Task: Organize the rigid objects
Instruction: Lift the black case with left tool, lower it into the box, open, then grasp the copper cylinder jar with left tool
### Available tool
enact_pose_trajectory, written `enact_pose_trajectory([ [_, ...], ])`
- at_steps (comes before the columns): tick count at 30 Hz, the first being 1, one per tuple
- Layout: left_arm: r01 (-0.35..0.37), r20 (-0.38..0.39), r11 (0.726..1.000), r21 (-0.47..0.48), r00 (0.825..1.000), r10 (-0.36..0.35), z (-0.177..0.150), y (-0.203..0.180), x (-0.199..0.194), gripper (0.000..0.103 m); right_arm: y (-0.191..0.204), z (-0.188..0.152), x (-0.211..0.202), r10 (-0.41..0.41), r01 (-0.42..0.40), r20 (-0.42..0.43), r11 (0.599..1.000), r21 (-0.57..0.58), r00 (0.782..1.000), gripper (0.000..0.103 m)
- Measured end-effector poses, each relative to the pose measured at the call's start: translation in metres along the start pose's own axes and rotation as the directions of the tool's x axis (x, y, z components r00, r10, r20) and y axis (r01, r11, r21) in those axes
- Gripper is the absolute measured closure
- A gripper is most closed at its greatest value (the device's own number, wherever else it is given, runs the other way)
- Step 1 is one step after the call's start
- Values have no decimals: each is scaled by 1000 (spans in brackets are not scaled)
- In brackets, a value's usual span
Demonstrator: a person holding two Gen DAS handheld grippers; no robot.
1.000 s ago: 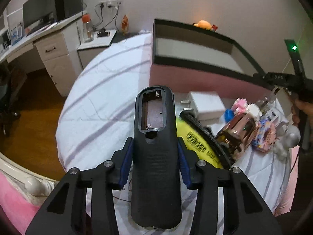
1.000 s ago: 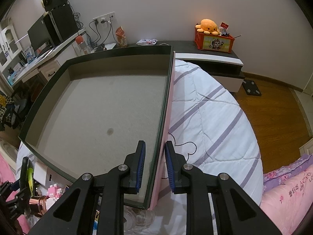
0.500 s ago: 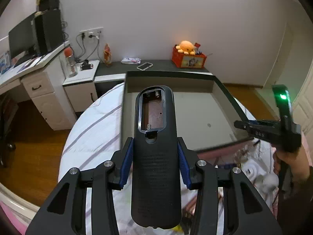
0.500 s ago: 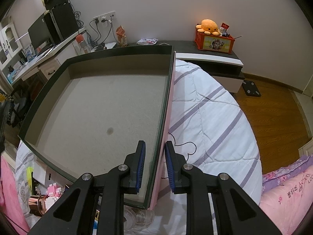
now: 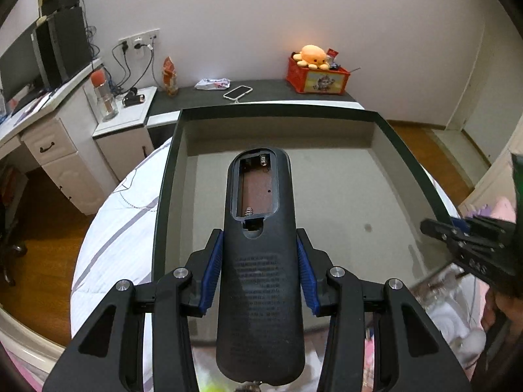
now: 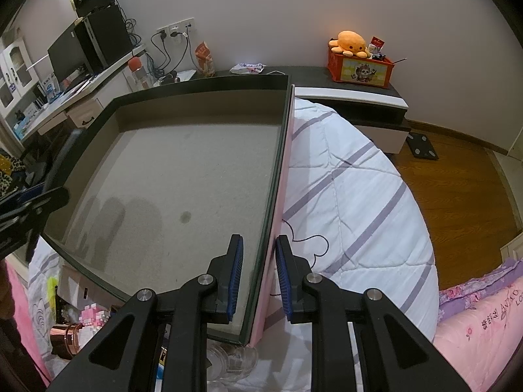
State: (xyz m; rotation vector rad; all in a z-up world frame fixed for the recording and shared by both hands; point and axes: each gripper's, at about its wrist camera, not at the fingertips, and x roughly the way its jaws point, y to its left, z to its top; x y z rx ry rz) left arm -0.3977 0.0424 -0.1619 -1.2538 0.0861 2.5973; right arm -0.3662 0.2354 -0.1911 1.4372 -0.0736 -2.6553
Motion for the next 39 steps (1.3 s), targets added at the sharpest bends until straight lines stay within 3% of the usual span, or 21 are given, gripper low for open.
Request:
enact_pose_trajectory([
  [5, -37, -9, 999, -22, 999, 37, 0, 0, 11, 55, 0, 0, 0, -1, 1, 0, 1000, -1, 1000, 82],
  [7, -51, -18, 998, -29, 999, 50, -3, 1, 9, 27, 0, 0, 0, 0, 0, 0, 1000, -1, 1000, 82],
  [9, -71, -10, 996, -44, 997, 71, -5, 3, 2, 13, 0, 0, 1, -3, 3, -1, 1000, -4, 1000, 82],
  [13, -38, 19, 997, -68, 999, 40, -13, 9, -19, 7, -1, 1, 2, 1, -1, -2, 1000, -1, 1000, 82],
  [17, -43, 25, 997, -69, 999, 45, -28, 11, -39, 5, -1, 0, 2, 5, -5, -3, 1000, 0, 1000, 82],
  [23, 23, 39, 998, -59, 999, -21, -64, 10, -67, 5, -1, 1, 2, 7, -7, -9, 1000, -4, 1000, 82],
  [26, 52, 28, 997, -55, 998, -51, -82, 5, -70, 4, -2, 1, 2, 14, -14, -7, 1000, 3, 1000, 82],
  [31, 36, -3, 999, -22, 999, -36, -104, -9, -67, 4, 0, 0, 1, 4, -4, -6, 1000, 2, 1000, 82],
  [33, 37, -7, 999, 19, 999, -37, -109, -18, -66, 4, 0, -1, 1, 6, -6, -7, 1000, 2, 1000, 82],
  [36, -29, 16, 990, 140, 1000, 27, -118, -34, -65, 4, 0, -2, 0, 9, -9, -9, 1000, 2, 1000, 82],
  [39, -16, 15, 975, 222, 1000, 13, -124, -46, -63, 4, 1, -2, 0, 11, -11, -9, 1000, 4, 1000, 82],
])
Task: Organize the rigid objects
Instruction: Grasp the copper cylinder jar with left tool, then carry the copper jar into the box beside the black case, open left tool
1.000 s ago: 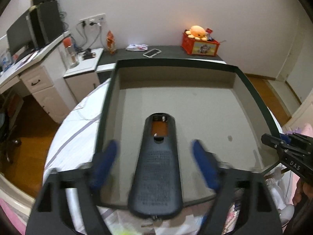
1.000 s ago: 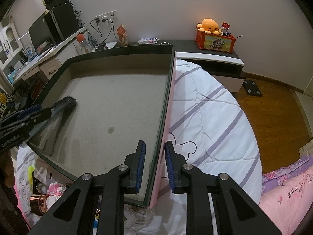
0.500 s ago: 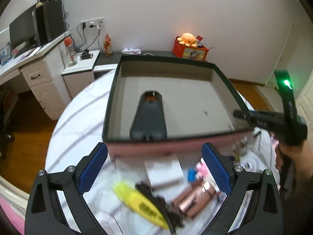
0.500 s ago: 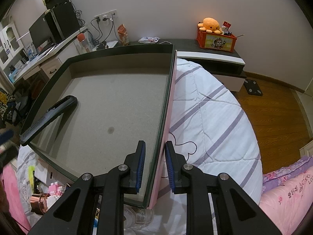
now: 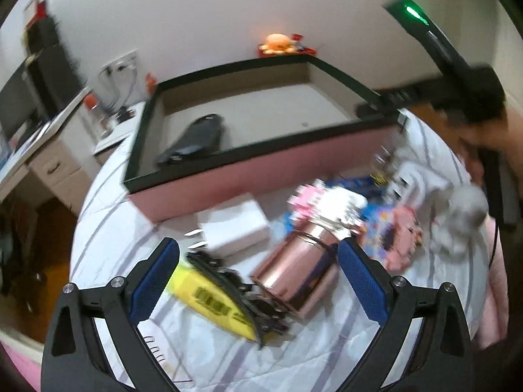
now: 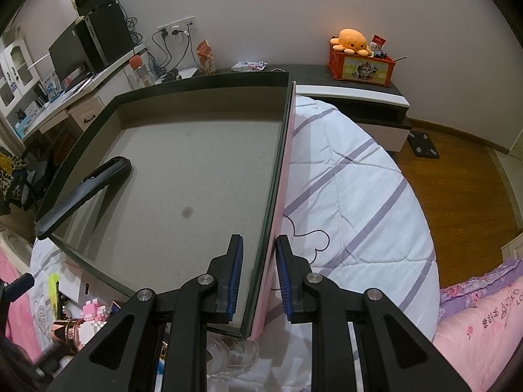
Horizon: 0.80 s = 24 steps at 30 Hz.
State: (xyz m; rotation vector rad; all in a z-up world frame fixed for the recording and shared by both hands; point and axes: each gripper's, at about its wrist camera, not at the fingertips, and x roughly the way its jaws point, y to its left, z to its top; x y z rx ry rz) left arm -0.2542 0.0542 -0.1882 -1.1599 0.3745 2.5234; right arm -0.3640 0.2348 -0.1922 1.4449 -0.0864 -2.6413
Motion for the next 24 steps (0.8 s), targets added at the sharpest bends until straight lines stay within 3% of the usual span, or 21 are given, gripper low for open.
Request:
enact_pose_trajectory([
  [5, 28, -23, 999, 44, 999, -27, -6, -5, 9, 16, 0, 0, -1, -2, 2, -4, 1000, -3, 1000, 82],
  [7, 70, -41, 998, 4, 997, -70, -7, 1, 14, 42, 0, 0, -1, -2, 2, -3, 1000, -1, 1000, 82],
  [9, 70, -80, 998, -9, 994, -70, -9, 5, 21, 55, 0, 0, -1, -3, 3, -3, 1000, -1, 1000, 82],
  [18, 66, -38, 997, -51, 997, -68, -7, 13, 12, 56, 2, 0, -1, -10, 10, -6, 1000, -5, 1000, 81],
  [24, -20, 3, 998, -55, 1000, 20, 7, 25, -5, 56, 2, 0, -1, -10, 10, -5, 1000, -4, 1000, 81],
])
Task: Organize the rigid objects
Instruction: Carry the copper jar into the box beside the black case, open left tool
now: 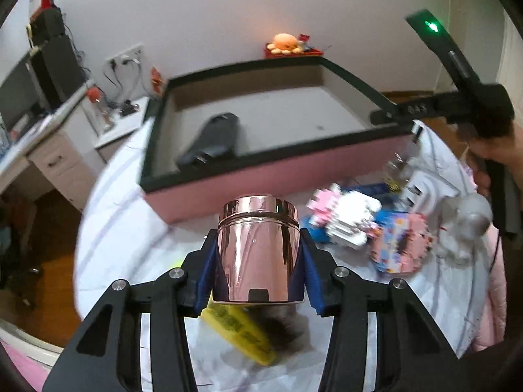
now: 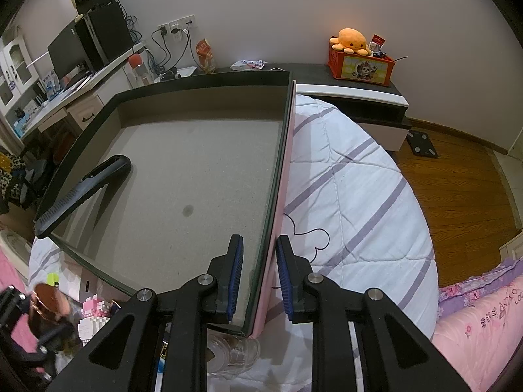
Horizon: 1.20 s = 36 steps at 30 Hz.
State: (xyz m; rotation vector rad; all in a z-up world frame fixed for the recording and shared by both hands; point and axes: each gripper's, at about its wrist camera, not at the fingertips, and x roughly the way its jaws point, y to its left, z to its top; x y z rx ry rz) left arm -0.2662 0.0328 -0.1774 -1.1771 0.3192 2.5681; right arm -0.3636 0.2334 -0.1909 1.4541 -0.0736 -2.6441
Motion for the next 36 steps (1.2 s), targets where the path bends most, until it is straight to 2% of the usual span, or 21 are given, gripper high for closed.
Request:
enact_pose_trajectory([
  [5, -23, 43, 1000, -18, 999, 23, 17, 14, -10, 56, 0, 1, 1, -4, 4, -2, 1000, -5, 1000, 81],
  [19, 6, 113, 999, -47, 994, 0, 69, 33, -12, 56, -2, 2, 2, 22, -23, -26, 997, -68, 999, 82],
  [26, 15, 67, 999, -43, 998, -12, 97, 21, 23, 56, -3, 0, 1, 35, -36, -19, 997, -70, 999, 81],
  [29, 59, 53, 998, -39, 997, -57, 105, 10, 39, 56, -4, 0, 0, 46, -47, -16, 997, -65, 999, 81],
  [32, 47, 39, 998, -28, 998, -46, 108, 0, 51, 56, -6, -2, -1, 59, -59, -8, 997, -57, 998, 81],
  [35, 69, 33, 995, -70, 997, -67, 109, 1, 58, 55, -6, -4, -5, 64, -63, 11, 997, -52, 998, 81],
  [36, 65, 38, 994, -84, 997, -62, 109, 3, 58, 52, -6, -4, -6, 70, -69, 17, 997, -44, 997, 81],
])
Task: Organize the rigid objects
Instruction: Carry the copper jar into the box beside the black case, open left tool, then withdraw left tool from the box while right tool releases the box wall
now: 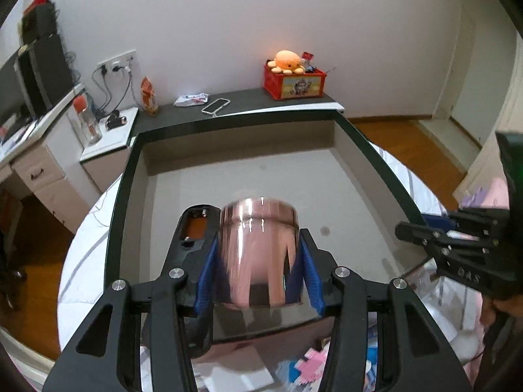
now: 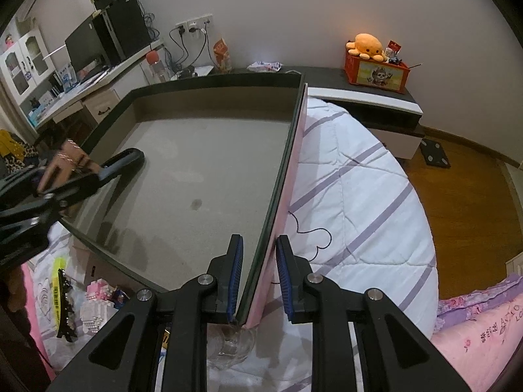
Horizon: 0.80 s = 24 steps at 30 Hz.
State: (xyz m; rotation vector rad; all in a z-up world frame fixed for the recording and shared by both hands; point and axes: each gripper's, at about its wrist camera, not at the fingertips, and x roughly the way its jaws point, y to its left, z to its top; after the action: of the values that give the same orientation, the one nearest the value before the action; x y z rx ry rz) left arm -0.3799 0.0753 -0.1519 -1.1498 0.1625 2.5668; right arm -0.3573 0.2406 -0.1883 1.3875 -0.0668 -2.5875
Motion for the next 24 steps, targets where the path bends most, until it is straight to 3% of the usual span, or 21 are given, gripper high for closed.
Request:
enact_pose_trajectory([
  [3, -9, 20, 999, -43, 1000, 10, 0, 5, -8, 18, -2, -2, -7, 14, -15, 31, 1000, 25, 999, 81],
  [5, -19, 60, 998, -52, 998, 22, -2, 6, -20, 17, -3, -4, -13, 6, -9, 53, 999, 43, 999, 67],
  [7, -26, 81, 998, -55, 996, 30, -4, 7, -33, 7, -1, -6, -19, -9, 5, 73, 999, 47, 997, 34],
  [8, -35, 90, 998, -57, 995, 40, -6, 7, -40, 4, 1, -8, -26, -14, 10, 93, 999, 46, 996, 32],
  [13, -74, 139, 995, -72, 987, 83, -20, 4, -80, 2, 12, -18, -64, -48, 40, 196, 998, 45, 979, 27],
  [16, -90, 191, 993, -78, 976, 103, -33, 0, -109, 1, 21, -30, -95, -44, 35, 287, 999, 35, 957, 22],
  [21, -159, 359, 985, -71, 917, 174, -66, -11, -171, 0, 42, -59, -139, -28, 35, 402, 999, -11, 915, 22],
  [24, -150, 394, 984, -90, 903, 174, -84, -12, -195, 0, 51, -79, -161, -30, 39, 485, 999, -10, 874, 21],
])
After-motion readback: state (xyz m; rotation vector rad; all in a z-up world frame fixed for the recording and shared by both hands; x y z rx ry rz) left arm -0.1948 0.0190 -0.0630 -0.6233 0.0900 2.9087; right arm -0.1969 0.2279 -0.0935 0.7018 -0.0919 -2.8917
